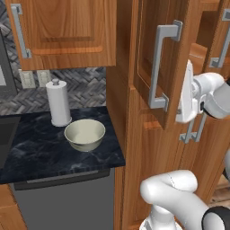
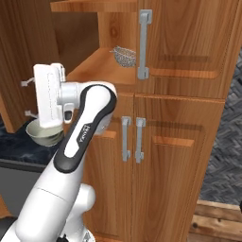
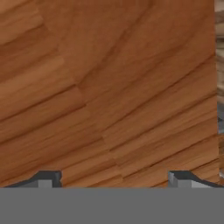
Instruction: Open the cabinet and setup a tea strainer by placing it in the bowl upright.
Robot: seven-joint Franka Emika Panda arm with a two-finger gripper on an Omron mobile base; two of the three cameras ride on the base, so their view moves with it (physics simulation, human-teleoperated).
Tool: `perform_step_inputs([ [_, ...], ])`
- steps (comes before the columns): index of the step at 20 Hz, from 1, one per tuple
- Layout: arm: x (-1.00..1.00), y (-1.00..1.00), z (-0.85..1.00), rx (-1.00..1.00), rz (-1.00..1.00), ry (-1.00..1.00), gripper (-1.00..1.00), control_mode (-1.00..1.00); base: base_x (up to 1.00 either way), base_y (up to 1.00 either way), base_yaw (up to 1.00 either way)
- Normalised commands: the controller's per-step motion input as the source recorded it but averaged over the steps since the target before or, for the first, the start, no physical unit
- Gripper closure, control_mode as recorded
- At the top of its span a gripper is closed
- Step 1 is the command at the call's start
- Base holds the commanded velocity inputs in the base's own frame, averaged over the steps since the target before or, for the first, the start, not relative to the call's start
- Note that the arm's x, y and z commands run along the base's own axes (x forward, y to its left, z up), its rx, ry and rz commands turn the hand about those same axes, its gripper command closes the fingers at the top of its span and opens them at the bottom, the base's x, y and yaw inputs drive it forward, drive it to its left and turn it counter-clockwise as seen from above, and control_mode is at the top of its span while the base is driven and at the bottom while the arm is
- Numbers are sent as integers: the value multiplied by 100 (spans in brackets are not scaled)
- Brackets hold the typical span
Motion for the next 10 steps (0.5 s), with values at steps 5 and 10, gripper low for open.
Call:
perform_step_inputs([
  [5, 0, -22, -3, -14, 0, -9, -100, -100, 0, 0, 0],
  [10, 22, -51, -34, -26, -5, -12, -100, -100, 0, 0, 0],
])
